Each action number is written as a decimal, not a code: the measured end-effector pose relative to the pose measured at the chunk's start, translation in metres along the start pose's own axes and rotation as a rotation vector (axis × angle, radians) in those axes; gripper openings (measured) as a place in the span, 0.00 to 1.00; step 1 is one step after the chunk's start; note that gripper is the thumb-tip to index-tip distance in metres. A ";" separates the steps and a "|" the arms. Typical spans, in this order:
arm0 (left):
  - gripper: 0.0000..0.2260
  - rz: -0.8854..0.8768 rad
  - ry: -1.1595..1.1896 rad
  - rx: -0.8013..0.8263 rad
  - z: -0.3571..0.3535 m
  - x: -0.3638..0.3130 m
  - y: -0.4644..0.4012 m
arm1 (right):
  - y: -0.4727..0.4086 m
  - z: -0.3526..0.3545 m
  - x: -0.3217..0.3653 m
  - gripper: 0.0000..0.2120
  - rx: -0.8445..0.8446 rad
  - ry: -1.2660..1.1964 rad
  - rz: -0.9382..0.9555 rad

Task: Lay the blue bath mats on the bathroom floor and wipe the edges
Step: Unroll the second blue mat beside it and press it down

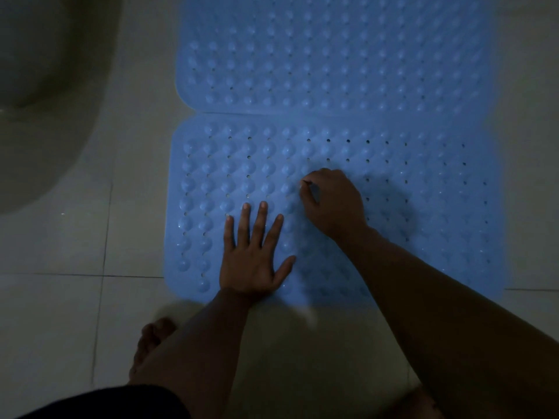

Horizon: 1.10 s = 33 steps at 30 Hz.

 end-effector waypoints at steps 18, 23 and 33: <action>0.27 0.386 0.083 0.040 0.023 0.137 0.022 | 0.067 -0.124 0.116 0.27 0.331 0.138 0.166; 0.27 0.424 0.084 0.044 0.007 0.157 0.039 | 0.101 -0.169 0.116 0.35 0.411 0.267 0.126; 0.25 0.472 0.072 0.059 -0.010 0.207 0.070 | 0.105 -0.172 0.111 0.36 0.411 0.318 0.135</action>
Point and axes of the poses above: each hand's wrist, its own y-axis away from the middle knuckle, its own z-axis out of the back of the hand, x = y × z, the point moved 8 cm from there along -y, towards the middle knuckle, and after that the axes turned 14 degrees about -y, right-handed, at the moved point
